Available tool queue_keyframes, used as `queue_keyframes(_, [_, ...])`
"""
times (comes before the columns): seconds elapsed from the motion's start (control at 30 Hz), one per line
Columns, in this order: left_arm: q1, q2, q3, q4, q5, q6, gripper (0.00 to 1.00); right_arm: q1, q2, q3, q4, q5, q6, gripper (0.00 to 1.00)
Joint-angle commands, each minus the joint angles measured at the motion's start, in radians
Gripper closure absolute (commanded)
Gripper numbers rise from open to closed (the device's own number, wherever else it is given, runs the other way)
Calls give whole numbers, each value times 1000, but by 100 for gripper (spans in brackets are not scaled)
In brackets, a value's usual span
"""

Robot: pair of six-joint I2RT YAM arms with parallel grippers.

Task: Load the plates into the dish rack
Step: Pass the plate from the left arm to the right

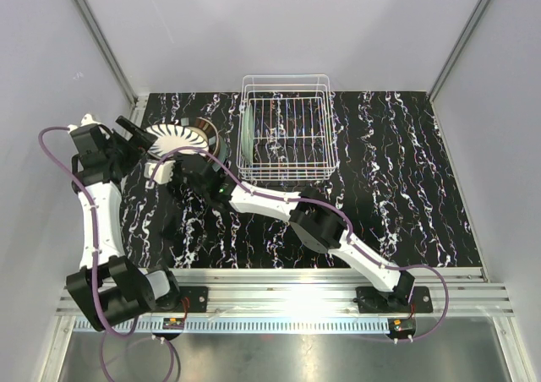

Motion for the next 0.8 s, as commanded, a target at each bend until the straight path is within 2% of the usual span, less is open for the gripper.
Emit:
queue_keyframes(0.0, [-2, -49, 54, 4, -70, 34, 1, -7, -53, 52, 118, 13, 62, 100])
queue_keyframes(0.17, [34, -71, 51, 7, -95, 30, 1, -2, -95, 30, 167, 19, 83, 100])
queue_keyframes(0.47, [67, -104, 51, -20, -233, 45, 1, 1, -145, 89, 134, 58, 146, 100])
queue_keyframes(0.77, [67, -100, 41, -23, -242, 34, 1, 1, -247, 130, 91, 45, 292, 100])
